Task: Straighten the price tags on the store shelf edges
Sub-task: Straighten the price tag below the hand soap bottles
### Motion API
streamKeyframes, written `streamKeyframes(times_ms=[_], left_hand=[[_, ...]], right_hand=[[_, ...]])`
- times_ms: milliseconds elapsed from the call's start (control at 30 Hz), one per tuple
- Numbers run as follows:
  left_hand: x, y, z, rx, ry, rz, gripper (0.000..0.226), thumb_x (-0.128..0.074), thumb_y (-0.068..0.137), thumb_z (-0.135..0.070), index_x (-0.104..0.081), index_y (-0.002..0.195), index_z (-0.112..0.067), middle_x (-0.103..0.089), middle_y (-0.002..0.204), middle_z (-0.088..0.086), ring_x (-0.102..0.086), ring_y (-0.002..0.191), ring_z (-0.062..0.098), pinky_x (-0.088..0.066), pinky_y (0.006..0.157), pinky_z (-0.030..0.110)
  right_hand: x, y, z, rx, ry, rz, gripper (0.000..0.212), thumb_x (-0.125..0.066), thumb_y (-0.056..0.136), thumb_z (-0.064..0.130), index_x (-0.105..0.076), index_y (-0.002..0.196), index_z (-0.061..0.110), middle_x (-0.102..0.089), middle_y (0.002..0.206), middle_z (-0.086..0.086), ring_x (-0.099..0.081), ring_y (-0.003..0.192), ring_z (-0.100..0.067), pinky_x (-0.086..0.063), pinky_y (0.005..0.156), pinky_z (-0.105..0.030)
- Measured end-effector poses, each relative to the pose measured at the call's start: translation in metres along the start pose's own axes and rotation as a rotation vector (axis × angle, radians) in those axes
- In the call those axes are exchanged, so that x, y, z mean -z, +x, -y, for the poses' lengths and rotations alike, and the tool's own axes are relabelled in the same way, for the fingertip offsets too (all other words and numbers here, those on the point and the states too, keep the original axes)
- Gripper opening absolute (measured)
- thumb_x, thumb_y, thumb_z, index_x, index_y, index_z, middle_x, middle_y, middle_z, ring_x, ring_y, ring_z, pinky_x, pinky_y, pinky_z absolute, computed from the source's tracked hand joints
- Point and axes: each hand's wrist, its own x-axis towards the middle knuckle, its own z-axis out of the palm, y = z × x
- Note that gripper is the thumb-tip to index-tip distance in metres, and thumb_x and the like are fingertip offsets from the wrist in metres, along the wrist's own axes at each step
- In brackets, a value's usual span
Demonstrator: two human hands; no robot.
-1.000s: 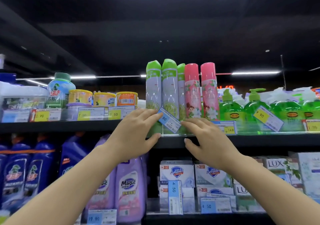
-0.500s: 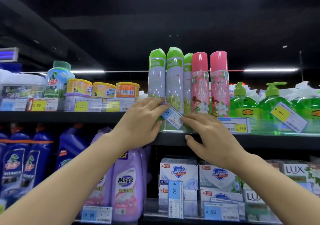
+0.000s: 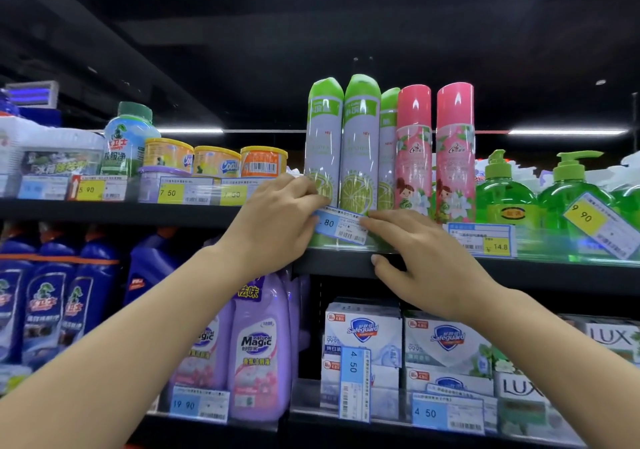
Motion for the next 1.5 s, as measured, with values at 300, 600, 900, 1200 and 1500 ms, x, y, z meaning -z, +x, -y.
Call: streamKeyframes(times_ms=[300, 600, 900, 1200, 1500], left_hand=[[-0.003, -0.016, -0.001, 0.053, -0.034, 0.016, 0.034, -0.053, 0.082, -0.019, -0.067, 0.112, -0.010, -0.063, 0.100, 0.005, -0.057, 0.094, 0.029, -0.044, 0.078, 0.042], [-0.002, -0.019, -0.002, 0.053, 0.012, 0.082, 0.043, -0.039, 0.083, -0.029, -0.066, 0.112, -0.012, -0.064, 0.097, 0.005, -0.057, 0.097, 0.032, -0.045, 0.083, 0.041], [-0.001, -0.020, -0.007, 0.086, 0.001, 0.084, 0.040, -0.045, 0.082, -0.027, -0.067, 0.113, -0.016, -0.064, 0.096, 0.003, -0.056, 0.094, 0.029, -0.042, 0.082, 0.040], [0.002, -0.024, -0.010, 0.116, -0.072, 0.095, 0.037, -0.054, 0.080, -0.023, -0.066, 0.113, -0.011, -0.065, 0.104, 0.007, -0.058, 0.097, 0.031, -0.044, 0.085, 0.040], [0.013, -0.022, -0.054, -0.012, -0.297, -0.013, 0.051, -0.046, 0.084, -0.035, -0.058, 0.126, -0.008, -0.061, 0.113, 0.005, -0.055, 0.104, 0.022, -0.031, 0.093, 0.021]], right_hand=[[-0.005, 0.001, 0.005, 0.008, -0.049, -0.029, 0.055, -0.039, 0.085, 0.037, -0.055, 0.129, 0.010, -0.056, 0.128, -0.007, -0.050, 0.118, -0.028, -0.042, 0.096, -0.043], [-0.006, 0.000, 0.009, 0.010, -0.081, -0.016, 0.053, -0.040, 0.084, 0.035, -0.055, 0.128, 0.011, -0.055, 0.130, -0.009, -0.050, 0.118, -0.030, -0.041, 0.097, -0.045], [-0.007, 0.000, 0.013, 0.019, -0.095, -0.029, 0.048, -0.042, 0.082, 0.032, -0.057, 0.123, 0.012, -0.057, 0.128, -0.004, -0.051, 0.116, -0.027, -0.037, 0.096, -0.041], [-0.001, -0.009, 0.012, -0.009, -0.044, 0.000, 0.051, -0.041, 0.084, 0.034, -0.053, 0.129, 0.013, -0.052, 0.135, -0.006, -0.043, 0.127, -0.027, -0.033, 0.106, -0.045], [0.060, -0.077, -0.004, -0.122, -0.118, -0.124, 0.047, -0.044, 0.087, 0.035, -0.057, 0.126, 0.014, -0.057, 0.126, 0.000, -0.046, 0.120, -0.017, -0.032, 0.103, -0.031]])
